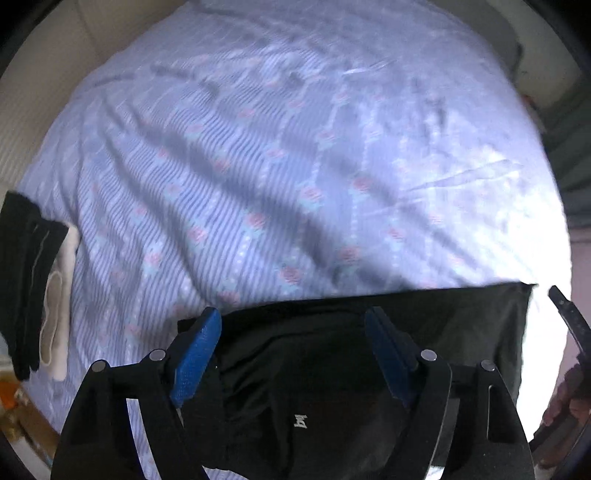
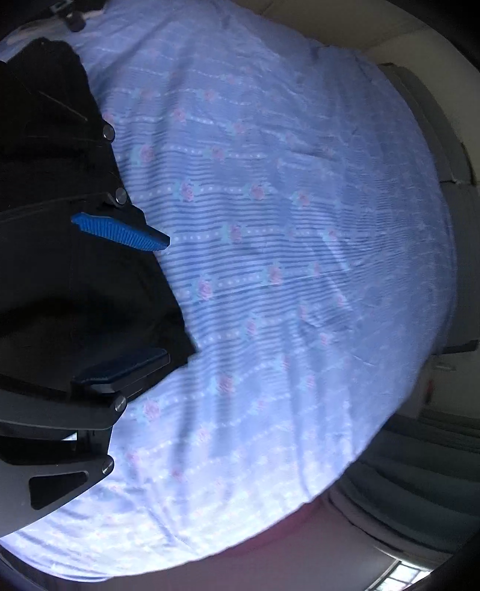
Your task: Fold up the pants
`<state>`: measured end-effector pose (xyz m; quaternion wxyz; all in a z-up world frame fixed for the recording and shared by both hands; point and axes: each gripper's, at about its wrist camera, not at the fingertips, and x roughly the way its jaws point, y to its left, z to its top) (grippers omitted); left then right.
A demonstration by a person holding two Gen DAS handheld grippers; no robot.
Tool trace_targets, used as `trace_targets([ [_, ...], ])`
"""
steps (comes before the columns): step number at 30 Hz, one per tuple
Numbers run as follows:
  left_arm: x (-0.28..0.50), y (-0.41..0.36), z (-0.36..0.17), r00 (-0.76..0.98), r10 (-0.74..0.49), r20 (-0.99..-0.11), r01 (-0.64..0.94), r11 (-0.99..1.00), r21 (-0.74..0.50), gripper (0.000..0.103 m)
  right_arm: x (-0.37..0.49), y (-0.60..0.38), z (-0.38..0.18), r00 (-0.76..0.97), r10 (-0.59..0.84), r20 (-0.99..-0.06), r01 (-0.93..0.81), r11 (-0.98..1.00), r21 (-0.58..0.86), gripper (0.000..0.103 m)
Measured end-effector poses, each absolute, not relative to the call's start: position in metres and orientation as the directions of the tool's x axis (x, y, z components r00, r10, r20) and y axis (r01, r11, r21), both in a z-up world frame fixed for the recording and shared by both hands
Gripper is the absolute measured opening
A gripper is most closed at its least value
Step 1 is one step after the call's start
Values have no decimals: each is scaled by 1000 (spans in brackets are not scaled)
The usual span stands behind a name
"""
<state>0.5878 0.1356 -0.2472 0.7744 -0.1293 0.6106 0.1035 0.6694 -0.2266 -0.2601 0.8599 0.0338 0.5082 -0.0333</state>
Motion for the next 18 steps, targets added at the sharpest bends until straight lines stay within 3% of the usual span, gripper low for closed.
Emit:
trace_targets([
  [10,466,91,-220,406,168,-898,-34,985,169,80,542,-226,-201,589,37,-807,-121,992,-44,63],
  [18,376,30,-236,370,157,-916,16,984,175,80,445,-249,-221,476,117,-872,-220,975,11,63],
])
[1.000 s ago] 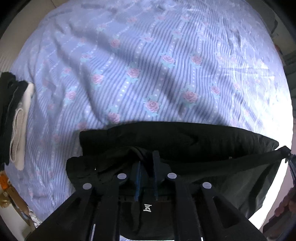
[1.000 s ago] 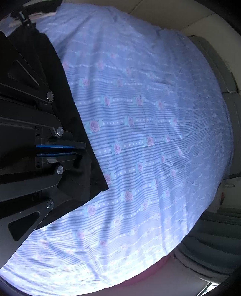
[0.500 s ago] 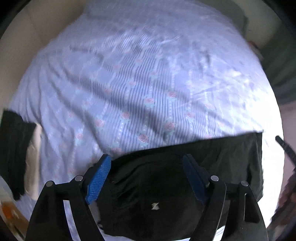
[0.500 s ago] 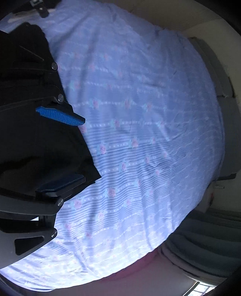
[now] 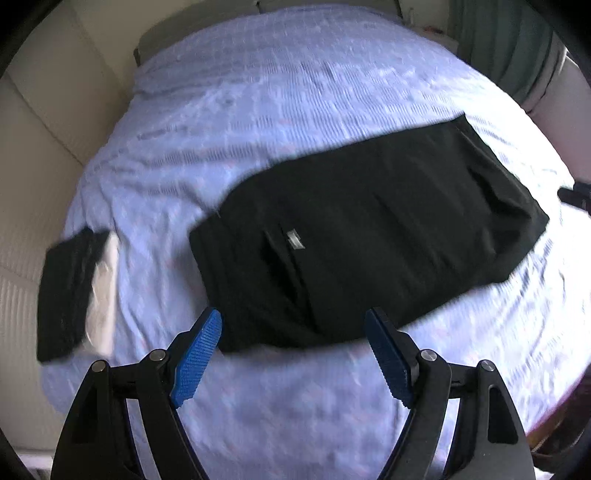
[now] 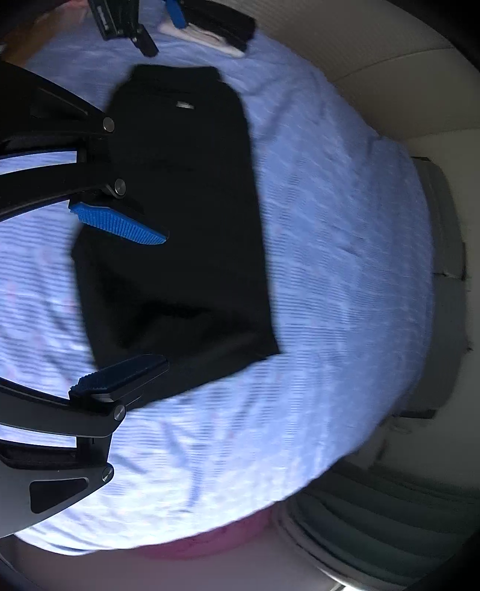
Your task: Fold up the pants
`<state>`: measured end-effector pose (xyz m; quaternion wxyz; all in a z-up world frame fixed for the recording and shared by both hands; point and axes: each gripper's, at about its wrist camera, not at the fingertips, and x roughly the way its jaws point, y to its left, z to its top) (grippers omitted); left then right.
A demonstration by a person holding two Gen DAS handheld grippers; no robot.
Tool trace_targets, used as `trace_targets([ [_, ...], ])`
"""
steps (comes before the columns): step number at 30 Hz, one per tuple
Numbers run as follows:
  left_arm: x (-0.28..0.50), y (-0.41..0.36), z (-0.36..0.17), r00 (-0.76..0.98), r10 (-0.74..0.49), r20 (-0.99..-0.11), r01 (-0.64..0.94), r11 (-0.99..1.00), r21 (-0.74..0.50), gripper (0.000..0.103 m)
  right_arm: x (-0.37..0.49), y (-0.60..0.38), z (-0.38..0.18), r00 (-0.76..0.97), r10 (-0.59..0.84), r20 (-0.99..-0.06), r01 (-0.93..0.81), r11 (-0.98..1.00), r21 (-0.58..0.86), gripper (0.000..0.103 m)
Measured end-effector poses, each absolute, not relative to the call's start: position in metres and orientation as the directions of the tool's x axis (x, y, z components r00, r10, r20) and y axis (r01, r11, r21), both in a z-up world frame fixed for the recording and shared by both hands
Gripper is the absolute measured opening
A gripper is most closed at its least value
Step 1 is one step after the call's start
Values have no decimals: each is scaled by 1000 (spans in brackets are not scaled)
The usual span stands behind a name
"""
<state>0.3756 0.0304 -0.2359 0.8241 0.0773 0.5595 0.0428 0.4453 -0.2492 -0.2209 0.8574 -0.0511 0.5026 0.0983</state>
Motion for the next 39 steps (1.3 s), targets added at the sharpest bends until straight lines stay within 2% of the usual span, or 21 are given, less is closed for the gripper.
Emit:
trace_targets([
  [4,361,4,-251,306,124,-944,43,989,144,80,416,-255,-254,359,161,-919,-246,966,73,63],
  [8,353,-12,-263,267,148,-952,49,985,167,80,403,-255,-298,254,204,-945,-276,952,131,61],
  [17,350,-11,-259,256,205,-945,-38,979,202,80,431,-238,-376,76,243,-967,-323,923,207,42],
  [22,348,-10,-256,255,217,-942,-67,976,206,80,442,-233,-355,135,280,-950,-397,894,207,40],
  [30,352,-6,-263,226,217,-950,-103,975,198,80,453,-221,-376,46,265,-963,-439,871,219,38],
  [31,351,-6,-262,229,219,-949,-103,974,200,80,455,-221,-383,45,256,-966,-437,874,211,35],
  [34,351,-3,-261,227,219,-949,-104,974,200,80,460,-220,-378,86,254,-963,-419,887,196,14],
  [37,350,5,-261,224,221,-949,-127,972,196,80,459,-224,-355,140,272,-952,-416,889,192,7],
  [39,350,13,-261,216,223,-951,-152,969,193,80,452,-229,-347,153,260,-953,-420,890,176,6],
])
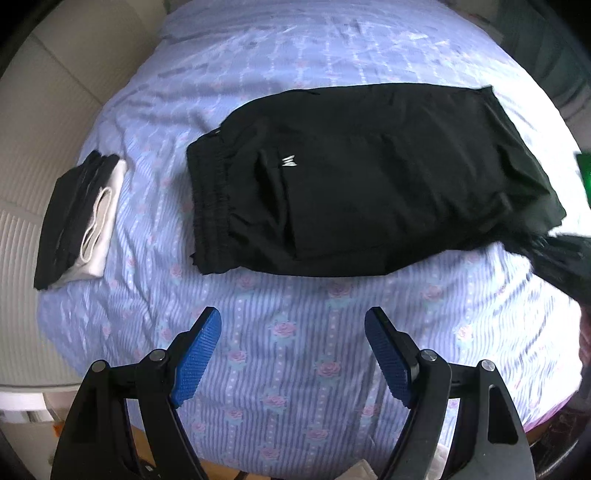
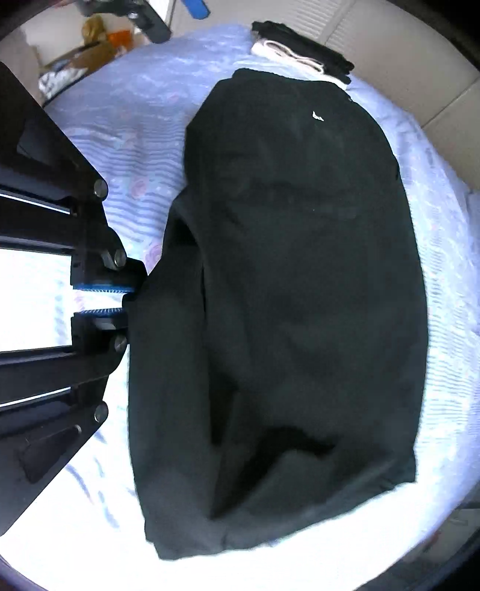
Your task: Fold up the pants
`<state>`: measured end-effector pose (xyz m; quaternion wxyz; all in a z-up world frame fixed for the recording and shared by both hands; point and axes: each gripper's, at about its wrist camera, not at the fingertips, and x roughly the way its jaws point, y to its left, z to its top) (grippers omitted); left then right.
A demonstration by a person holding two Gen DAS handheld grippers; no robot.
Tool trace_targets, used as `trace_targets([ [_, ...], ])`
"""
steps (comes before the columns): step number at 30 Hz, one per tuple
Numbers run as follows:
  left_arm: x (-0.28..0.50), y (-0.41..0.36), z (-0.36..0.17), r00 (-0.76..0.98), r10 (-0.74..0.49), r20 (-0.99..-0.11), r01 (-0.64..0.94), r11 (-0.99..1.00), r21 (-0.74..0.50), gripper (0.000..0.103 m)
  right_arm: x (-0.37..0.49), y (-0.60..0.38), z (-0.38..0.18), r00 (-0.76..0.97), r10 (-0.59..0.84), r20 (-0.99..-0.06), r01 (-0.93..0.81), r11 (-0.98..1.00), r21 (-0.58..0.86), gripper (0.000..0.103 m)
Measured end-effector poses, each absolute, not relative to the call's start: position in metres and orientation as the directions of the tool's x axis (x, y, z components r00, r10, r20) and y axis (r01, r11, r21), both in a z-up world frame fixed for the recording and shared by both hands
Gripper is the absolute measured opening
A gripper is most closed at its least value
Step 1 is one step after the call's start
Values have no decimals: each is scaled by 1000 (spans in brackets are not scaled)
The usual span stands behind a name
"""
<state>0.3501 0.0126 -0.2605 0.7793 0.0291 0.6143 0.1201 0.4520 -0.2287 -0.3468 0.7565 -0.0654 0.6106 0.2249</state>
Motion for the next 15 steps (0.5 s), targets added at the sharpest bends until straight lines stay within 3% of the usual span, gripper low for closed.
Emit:
trace_targets([
  [10,338,48,-269,174,244,-954,-227,953,202,80,437,-238,-373,68,148,-987,-385,916,111,7],
  [12,336,56,-269,176,234,-956,-240,952,189,80,434,-236,-369,66,120,-991,-365,927,88,16],
  [13,335,62,-268,181,224,-958,-249,952,175,80,430,-237,-364,53,93,-994,-351,934,69,32],
  [15,334,77,-266,201,203,-958,-261,954,147,80,420,-240,-347,79,92,-993,-313,948,63,38],
])
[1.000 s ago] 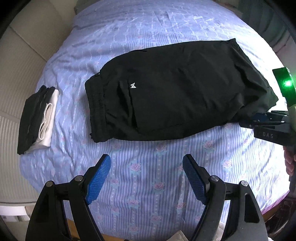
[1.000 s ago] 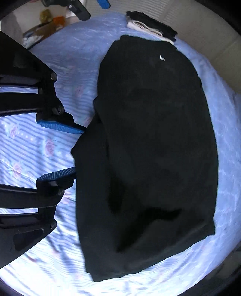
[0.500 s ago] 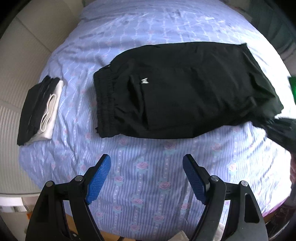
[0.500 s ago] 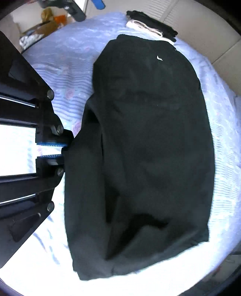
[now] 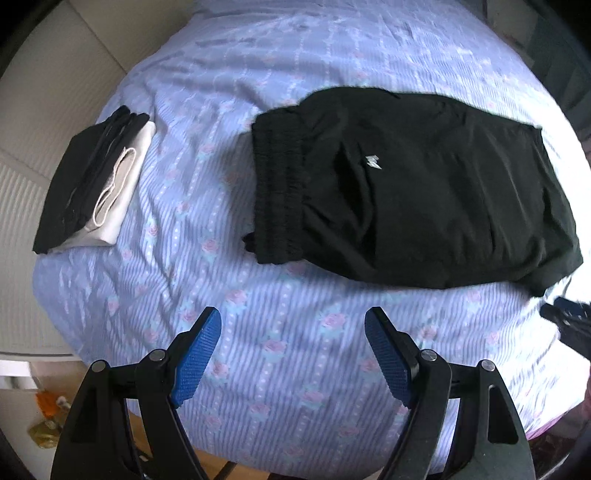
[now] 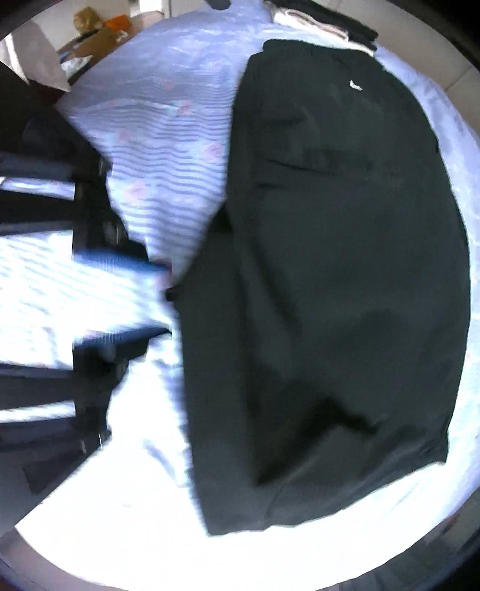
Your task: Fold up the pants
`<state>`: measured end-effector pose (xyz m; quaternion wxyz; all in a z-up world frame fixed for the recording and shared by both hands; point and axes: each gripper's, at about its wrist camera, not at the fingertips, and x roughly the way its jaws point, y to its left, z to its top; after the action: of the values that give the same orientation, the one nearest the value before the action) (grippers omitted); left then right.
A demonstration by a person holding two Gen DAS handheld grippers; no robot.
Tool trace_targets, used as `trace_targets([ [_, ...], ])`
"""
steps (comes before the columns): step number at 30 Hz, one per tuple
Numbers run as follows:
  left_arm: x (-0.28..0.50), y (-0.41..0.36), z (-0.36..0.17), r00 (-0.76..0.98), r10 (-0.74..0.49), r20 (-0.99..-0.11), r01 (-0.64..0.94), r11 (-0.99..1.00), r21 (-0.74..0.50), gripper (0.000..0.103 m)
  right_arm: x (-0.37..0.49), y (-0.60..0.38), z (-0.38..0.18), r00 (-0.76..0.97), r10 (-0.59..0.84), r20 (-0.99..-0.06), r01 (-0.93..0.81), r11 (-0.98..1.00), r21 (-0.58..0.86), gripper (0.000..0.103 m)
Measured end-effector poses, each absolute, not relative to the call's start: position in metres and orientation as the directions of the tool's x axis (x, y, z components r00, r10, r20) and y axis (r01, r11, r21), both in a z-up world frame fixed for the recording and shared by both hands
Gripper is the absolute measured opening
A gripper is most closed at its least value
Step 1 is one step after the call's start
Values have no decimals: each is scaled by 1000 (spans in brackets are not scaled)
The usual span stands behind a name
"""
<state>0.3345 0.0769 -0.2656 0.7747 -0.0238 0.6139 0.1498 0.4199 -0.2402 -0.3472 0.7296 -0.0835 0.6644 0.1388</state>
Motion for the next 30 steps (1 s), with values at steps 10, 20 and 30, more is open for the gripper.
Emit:
trace_targets([
  [10,404,156,-251,345,20,-938,-132,991,-27,80,428,-173,-253,271,123,-955,-211,975,66,43],
  [20,488,202,-299,260,-150,-954,-107,977,-183,69,458,-73,-252,290,149,-945,-246,966,77,43],
  [30,510,197,-320,240,-207,-949,-200,945,-257,31,454,-69,-267,237,142,-961,-207,974,93,43],
])
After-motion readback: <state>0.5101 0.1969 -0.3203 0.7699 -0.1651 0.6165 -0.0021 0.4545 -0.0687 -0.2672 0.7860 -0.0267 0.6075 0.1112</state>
